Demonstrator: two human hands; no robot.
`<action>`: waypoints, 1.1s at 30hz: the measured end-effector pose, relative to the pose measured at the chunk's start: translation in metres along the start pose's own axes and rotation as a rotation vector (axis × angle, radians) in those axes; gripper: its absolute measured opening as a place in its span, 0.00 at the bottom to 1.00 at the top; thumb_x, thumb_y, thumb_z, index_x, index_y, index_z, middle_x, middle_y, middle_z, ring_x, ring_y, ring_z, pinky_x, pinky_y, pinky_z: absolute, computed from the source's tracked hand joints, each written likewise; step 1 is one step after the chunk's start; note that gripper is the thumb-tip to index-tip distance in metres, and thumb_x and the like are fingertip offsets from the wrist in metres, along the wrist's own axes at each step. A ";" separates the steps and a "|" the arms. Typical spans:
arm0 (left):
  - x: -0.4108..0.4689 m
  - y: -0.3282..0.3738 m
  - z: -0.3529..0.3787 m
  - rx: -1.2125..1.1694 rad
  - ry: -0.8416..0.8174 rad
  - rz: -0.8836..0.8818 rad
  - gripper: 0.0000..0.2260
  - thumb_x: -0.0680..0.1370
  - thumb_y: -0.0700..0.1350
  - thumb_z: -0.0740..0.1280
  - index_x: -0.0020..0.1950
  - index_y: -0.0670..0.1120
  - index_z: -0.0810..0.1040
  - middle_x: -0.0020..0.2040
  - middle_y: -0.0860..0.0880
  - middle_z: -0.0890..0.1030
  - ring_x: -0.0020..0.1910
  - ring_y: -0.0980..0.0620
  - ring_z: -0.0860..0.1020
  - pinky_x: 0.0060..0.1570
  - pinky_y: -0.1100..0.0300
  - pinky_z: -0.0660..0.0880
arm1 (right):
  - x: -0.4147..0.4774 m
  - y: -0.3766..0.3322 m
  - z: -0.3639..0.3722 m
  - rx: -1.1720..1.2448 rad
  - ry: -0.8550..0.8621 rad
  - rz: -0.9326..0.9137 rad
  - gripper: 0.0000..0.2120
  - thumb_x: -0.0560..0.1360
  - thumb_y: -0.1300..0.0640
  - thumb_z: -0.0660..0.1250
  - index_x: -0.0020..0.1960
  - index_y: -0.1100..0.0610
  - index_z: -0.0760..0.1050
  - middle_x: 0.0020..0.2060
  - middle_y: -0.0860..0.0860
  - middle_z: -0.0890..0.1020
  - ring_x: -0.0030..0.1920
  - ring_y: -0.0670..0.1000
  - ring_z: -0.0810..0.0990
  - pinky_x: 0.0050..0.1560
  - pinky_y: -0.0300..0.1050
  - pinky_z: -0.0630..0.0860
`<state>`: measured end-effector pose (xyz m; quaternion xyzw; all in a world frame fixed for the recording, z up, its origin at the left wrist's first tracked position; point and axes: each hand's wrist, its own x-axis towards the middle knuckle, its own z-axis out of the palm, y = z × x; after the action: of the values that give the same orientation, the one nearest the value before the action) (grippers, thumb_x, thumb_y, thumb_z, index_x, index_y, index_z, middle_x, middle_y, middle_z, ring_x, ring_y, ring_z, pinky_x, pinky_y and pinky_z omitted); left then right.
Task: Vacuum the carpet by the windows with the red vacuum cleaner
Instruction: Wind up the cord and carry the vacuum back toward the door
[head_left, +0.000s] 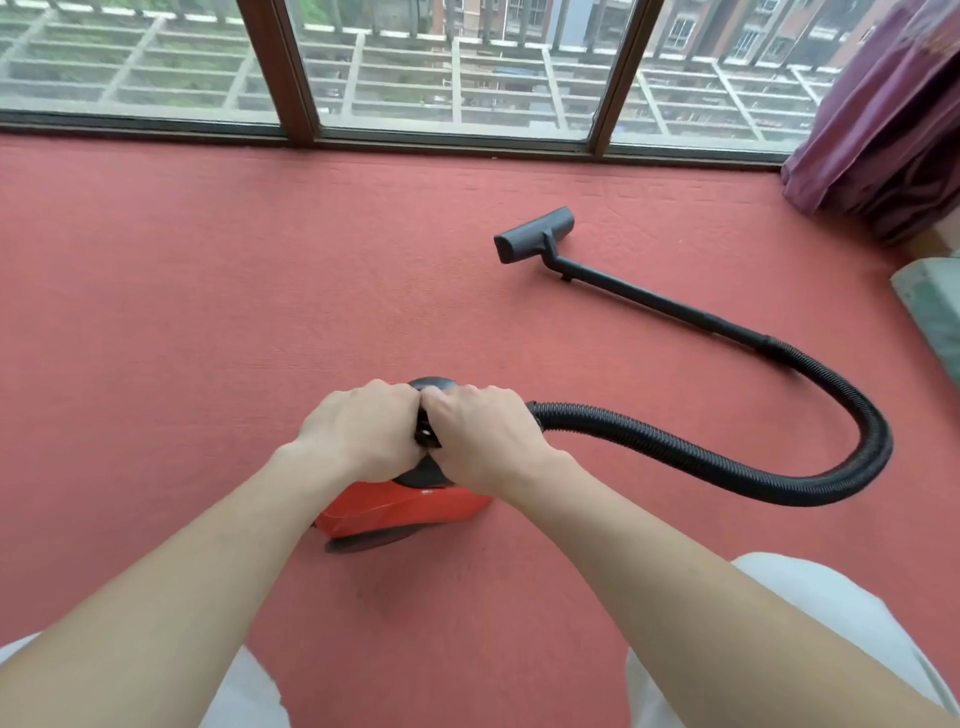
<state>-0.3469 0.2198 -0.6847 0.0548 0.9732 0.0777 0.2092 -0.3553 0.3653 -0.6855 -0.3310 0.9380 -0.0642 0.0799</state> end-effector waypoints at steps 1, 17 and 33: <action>0.002 -0.001 -0.003 -0.046 0.029 -0.024 0.03 0.75 0.51 0.62 0.44 0.54 0.75 0.38 0.53 0.78 0.36 0.47 0.77 0.35 0.55 0.71 | 0.001 0.006 -0.003 0.009 0.053 0.001 0.10 0.73 0.58 0.66 0.52 0.55 0.69 0.45 0.51 0.80 0.43 0.58 0.80 0.37 0.48 0.65; 0.038 0.004 0.034 0.027 0.073 -0.172 0.03 0.75 0.47 0.63 0.47 0.54 0.74 0.45 0.49 0.70 0.36 0.47 0.71 0.40 0.54 0.70 | -0.010 0.058 0.011 0.192 -0.192 0.201 0.09 0.73 0.63 0.59 0.51 0.55 0.63 0.43 0.57 0.75 0.42 0.62 0.76 0.38 0.49 0.66; 0.063 0.115 0.027 0.298 0.087 0.474 0.08 0.75 0.46 0.65 0.54 0.54 0.75 0.50 0.49 0.82 0.50 0.43 0.81 0.43 0.53 0.72 | -0.052 0.147 -0.041 0.169 -0.597 0.518 0.20 0.70 0.61 0.64 0.61 0.54 0.77 0.53 0.52 0.83 0.51 0.55 0.82 0.53 0.51 0.81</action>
<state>-0.3840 0.3450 -0.7140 0.3075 0.9421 -0.0171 0.1328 -0.4129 0.5150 -0.6653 -0.0799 0.9173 -0.0197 0.3895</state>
